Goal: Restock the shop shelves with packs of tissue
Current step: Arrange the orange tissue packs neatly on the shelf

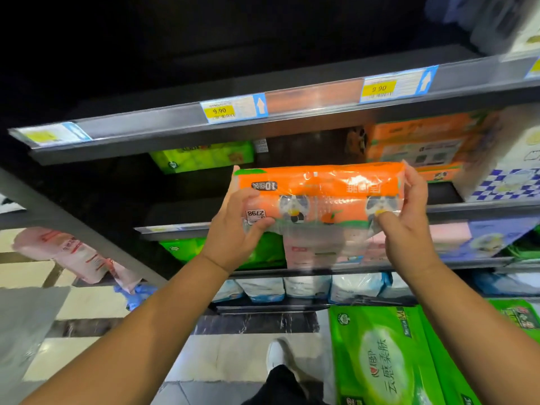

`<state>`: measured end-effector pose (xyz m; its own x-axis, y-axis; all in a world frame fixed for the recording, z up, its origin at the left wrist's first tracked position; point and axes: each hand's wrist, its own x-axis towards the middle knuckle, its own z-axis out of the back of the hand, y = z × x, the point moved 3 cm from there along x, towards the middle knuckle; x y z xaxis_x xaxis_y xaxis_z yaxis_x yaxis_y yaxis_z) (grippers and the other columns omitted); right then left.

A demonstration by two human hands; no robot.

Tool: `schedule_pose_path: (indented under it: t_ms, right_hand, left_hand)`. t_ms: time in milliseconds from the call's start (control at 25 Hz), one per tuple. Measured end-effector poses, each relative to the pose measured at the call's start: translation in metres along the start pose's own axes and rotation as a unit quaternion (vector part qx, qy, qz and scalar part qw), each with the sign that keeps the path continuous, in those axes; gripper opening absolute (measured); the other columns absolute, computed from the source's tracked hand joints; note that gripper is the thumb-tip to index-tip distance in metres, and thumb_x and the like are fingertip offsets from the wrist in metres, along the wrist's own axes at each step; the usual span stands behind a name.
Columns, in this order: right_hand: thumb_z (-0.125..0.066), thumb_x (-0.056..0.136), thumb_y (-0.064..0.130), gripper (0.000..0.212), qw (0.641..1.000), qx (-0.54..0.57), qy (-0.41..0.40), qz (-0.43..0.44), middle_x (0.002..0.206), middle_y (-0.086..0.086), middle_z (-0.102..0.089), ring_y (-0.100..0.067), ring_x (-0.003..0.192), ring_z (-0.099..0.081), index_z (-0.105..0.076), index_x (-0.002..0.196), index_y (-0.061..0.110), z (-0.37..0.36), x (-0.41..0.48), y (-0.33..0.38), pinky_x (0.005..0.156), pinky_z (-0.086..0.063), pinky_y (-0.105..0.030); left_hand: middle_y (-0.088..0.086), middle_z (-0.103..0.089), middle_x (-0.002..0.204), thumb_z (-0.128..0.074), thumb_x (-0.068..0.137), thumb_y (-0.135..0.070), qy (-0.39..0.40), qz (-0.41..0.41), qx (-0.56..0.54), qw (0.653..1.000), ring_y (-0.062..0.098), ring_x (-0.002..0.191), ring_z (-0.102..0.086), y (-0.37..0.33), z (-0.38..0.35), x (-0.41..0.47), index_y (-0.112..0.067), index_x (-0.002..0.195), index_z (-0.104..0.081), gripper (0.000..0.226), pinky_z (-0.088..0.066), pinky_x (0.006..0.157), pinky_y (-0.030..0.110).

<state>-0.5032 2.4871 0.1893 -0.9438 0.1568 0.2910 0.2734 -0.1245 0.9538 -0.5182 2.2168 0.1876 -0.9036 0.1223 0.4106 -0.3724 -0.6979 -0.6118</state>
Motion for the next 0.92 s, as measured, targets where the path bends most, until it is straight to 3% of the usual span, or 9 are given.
schedule_pose_path:
  t_ms: [160, 280, 400, 440, 520, 600, 680, 800, 920]
  right_hand:
    - [-0.048, 0.074, 0.011, 0.077, 0.999, -0.027, -0.018, -0.015, 0.132, 0.020, -0.043, 0.013, 0.116, -0.046, -0.025, 0.146, 0.018, -0.011, 0.018, -0.019, 0.095, -0.037, -0.007]
    - [-0.047, 0.079, 0.012, 0.074, 0.996, -0.063, -0.054, 0.012, 0.149, 0.006, -0.033, -0.001, 0.137, -0.032, -0.023, 0.149, 0.015, -0.018, 0.034, -0.026, 0.112, -0.028, -0.017]
    - [-0.046, 0.094, 0.012, 0.059, 0.988, -0.112, -0.085, 0.058, 0.148, 0.009, -0.028, 0.011, 0.135, -0.024, -0.023, 0.148, 0.015, -0.026, 0.053, -0.034, 0.111, -0.020, -0.011]
    - [-0.046, 0.097, 0.014, 0.056, 0.986, -0.118, -0.095, 0.064, 0.150, 0.005, -0.028, 0.007, 0.138, -0.025, -0.022, 0.148, 0.014, -0.029, 0.057, -0.038, 0.112, -0.021, -0.013]
    - [-0.045, 0.099, 0.018, 0.054, 0.978, -0.151, -0.110, 0.092, 0.155, -0.009, -0.025, -0.010, 0.143, -0.026, -0.020, 0.148, 0.015, -0.036, 0.065, -0.048, 0.116, -0.022, -0.021]
    - [-0.050, 0.096, 0.021, 0.057, 0.967, -0.187, -0.122, 0.126, 0.153, -0.021, -0.025, -0.016, 0.142, -0.024, -0.019, 0.144, 0.018, -0.043, 0.074, -0.058, 0.114, -0.019, -0.016]
    - [-0.055, 0.094, 0.025, 0.065, 0.966, -0.188, -0.143, 0.106, 0.153, -0.015, -0.027, -0.018, 0.141, -0.027, -0.015, 0.144, 0.020, -0.045, 0.086, -0.070, 0.111, -0.019, -0.011]
    - [-0.059, 0.091, 0.036, 0.080, 0.966, -0.192, -0.168, 0.049, 0.154, -0.008, -0.032, -0.025, 0.138, -0.037, -0.013, 0.151, 0.013, -0.046, 0.102, -0.085, 0.109, -0.034, -0.031]
    - [-0.066, 0.085, 0.046, 0.094, 0.969, -0.183, -0.163, 0.004, 0.154, -0.011, -0.030, -0.026, 0.139, -0.034, -0.011, 0.152, 0.009, -0.051, 0.113, -0.105, 0.111, -0.034, -0.040]
  left_hand:
    - [-0.012, -0.047, 0.115, -0.054, 0.079, -0.058, 0.025, 0.017, -0.010, 0.999, 0.008, 0.102, -0.049, 0.022, -0.008, 0.021, -0.039, 0.118, -0.040, 0.045, -0.045, 0.088, 0.033]
    - [-0.016, -0.046, 0.117, -0.062, 0.082, -0.050, -0.016, 0.025, -0.038, 0.999, 0.001, 0.106, -0.046, 0.024, -0.012, 0.040, -0.041, 0.118, -0.047, 0.040, -0.041, 0.091, 0.024]
    - [-0.009, -0.044, 0.122, -0.064, 0.086, -0.037, -0.042, 0.036, -0.064, 0.996, -0.005, 0.106, -0.042, 0.032, -0.017, 0.067, -0.038, 0.122, -0.049, 0.039, -0.033, 0.091, 0.005]
    - [-0.005, -0.047, 0.121, -0.062, 0.086, -0.041, -0.047, 0.046, -0.079, 0.995, -0.002, 0.104, -0.045, 0.035, -0.020, 0.074, -0.039, 0.121, -0.049, 0.037, -0.034, 0.089, 0.006]
    - [0.002, -0.057, 0.106, -0.058, 0.087, -0.047, -0.070, 0.083, -0.129, 0.986, 0.002, 0.090, -0.054, 0.039, -0.028, 0.083, -0.035, 0.113, -0.051, 0.029, -0.042, 0.080, 0.014]
    - [-0.005, -0.054, 0.083, -0.058, 0.094, -0.033, -0.102, 0.107, -0.137, 0.979, -0.011, 0.070, -0.053, 0.041, -0.037, 0.091, -0.019, 0.109, -0.048, 0.024, -0.038, 0.067, 0.006]
    - [-0.011, -0.054, 0.088, -0.060, 0.093, -0.024, -0.127, 0.120, -0.131, 0.976, -0.016, 0.075, -0.055, 0.045, -0.048, 0.102, -0.013, 0.120, -0.043, 0.034, -0.037, 0.069, 0.001]
    - [-0.002, -0.058, 0.111, -0.066, 0.088, -0.034, -0.134, 0.103, -0.096, 0.981, 0.010, 0.101, -0.057, 0.058, -0.062, 0.116, -0.008, 0.136, -0.037, 0.062, -0.038, 0.083, 0.014]
    - [0.016, -0.062, 0.113, -0.065, 0.087, -0.042, -0.141, 0.113, -0.029, 0.983, 0.024, 0.105, -0.058, 0.071, -0.071, 0.126, 0.008, 0.137, -0.036, 0.077, -0.037, 0.080, 0.016]
